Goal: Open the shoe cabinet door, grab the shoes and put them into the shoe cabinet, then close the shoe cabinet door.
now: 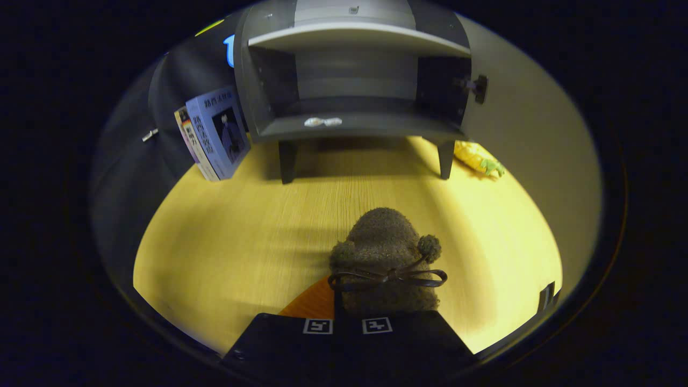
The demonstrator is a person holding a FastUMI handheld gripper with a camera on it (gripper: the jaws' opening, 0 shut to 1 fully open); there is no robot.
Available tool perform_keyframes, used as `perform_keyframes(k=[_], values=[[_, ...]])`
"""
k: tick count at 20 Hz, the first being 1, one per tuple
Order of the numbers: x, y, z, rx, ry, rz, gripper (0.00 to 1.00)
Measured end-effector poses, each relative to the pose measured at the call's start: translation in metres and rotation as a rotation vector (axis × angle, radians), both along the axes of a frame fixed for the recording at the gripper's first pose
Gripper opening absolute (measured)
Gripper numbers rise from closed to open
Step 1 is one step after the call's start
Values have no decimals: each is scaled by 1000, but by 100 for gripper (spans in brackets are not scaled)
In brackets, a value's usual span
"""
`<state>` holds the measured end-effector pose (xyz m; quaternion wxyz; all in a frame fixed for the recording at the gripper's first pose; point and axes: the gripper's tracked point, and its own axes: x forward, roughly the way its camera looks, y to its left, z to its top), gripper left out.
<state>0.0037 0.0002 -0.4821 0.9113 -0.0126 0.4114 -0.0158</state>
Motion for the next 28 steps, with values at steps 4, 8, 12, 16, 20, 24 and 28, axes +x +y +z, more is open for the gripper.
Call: perform_keyframes(k=[4, 8, 12, 16, 20, 24, 28], values=[[22, -4, 62, 22, -35, -10, 5], [48, -1, 131, 0, -155, 20, 5], [73, 1, 170, -2, -188, 19, 5], [111, 9, 213, 12, -270, 37, 5], [151, 11, 260, 52, -335, 45, 5], [194, 8, 294, 53, -349, 60, 5], [238, 9, 320, 68, -335, 81, 5]])
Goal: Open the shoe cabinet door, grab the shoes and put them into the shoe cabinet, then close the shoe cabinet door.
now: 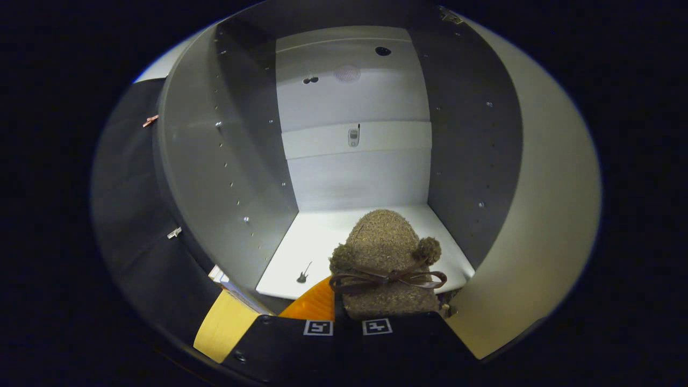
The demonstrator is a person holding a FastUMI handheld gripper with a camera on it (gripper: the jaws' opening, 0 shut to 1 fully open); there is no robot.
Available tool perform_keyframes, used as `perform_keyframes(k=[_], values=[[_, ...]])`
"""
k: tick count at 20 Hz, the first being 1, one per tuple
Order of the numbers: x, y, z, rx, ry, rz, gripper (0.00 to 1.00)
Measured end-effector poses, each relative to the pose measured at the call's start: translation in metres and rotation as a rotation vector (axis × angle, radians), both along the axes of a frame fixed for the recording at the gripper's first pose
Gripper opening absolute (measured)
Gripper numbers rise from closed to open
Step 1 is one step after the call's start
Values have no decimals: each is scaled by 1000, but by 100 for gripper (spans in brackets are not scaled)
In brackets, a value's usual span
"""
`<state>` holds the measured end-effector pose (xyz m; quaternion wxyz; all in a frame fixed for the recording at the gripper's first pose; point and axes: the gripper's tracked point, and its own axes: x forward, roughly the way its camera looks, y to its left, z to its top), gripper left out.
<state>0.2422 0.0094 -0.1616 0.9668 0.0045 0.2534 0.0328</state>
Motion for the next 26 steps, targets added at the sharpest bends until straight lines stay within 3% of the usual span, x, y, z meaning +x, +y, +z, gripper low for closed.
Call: perform_keyframes(k=[5, 14, 18, 24, 26], values=[[64, -2, 4, -38, 26, 13, 5], [166, -16, -42, -27, 82, -28, 5], [182, -19, -79, -35, 151, -25, 5], [188, -18, -91, -44, 162, -30, 6], [184, -18, -93, -64, 168, -31, 11]])
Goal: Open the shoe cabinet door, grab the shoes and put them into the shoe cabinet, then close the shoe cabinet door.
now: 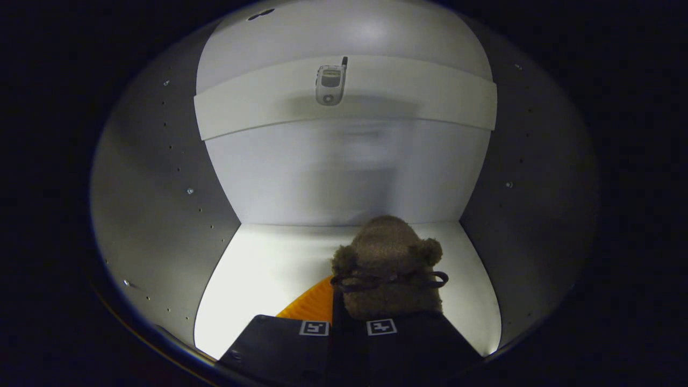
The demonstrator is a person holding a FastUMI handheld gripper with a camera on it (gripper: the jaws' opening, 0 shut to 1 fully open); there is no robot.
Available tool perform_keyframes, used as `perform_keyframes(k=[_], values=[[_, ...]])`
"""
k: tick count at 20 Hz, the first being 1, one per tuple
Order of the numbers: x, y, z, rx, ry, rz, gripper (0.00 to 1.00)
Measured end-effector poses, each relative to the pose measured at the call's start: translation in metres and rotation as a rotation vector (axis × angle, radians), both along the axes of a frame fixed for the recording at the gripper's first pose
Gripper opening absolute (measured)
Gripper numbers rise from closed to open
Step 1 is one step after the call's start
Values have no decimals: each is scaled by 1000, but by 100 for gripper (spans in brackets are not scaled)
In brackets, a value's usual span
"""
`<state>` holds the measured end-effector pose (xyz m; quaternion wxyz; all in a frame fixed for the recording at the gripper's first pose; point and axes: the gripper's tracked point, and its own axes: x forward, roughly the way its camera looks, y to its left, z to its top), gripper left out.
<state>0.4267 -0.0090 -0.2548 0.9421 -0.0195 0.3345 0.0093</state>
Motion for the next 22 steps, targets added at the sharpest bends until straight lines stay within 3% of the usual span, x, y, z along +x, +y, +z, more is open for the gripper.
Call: perform_keyframes(k=[5, 6, 9, 11, 13, 16, 22], values=[[-8, -4, 1, -11, 17, -28, 11], [-9, -4, 3, -18, 15, -30, 32], [-15, -2, 3, -11, 13, -34, 33], [-22, 2, 12, -12, -8, -38, 51], [-27, 2, 21, -18, -37, -43, 52], [-41, 3, 38, -17, -77, -47, 74], [-86, 8, 92, -14, -187, -38, 84]])
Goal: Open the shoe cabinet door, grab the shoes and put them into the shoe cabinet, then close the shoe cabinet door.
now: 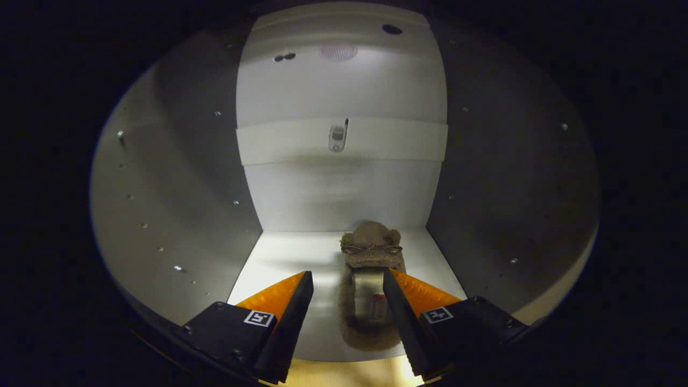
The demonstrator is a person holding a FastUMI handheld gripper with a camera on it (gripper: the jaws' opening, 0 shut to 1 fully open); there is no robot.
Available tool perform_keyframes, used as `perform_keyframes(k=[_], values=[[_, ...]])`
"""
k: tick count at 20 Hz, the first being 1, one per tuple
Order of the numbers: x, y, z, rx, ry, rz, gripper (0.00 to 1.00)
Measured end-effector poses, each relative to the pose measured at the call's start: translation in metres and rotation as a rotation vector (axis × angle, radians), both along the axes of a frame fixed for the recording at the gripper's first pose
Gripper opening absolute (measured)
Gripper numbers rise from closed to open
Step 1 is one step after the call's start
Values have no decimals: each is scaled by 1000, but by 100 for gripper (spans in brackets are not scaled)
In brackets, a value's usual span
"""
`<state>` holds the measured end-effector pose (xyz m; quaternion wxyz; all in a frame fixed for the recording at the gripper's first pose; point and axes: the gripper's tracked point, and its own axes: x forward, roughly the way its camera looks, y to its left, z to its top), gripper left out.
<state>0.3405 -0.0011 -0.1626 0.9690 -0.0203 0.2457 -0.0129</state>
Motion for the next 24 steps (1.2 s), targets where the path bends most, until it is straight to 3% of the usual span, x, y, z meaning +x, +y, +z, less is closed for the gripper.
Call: perform_keyframes(k=[13, 18, 24], values=[[-180, 17, 125, 13, -290, 32, 97], [-261, 17, 167, 19, -412, 54, 98], [-346, -11, 191, 60, -443, 1, 98]])
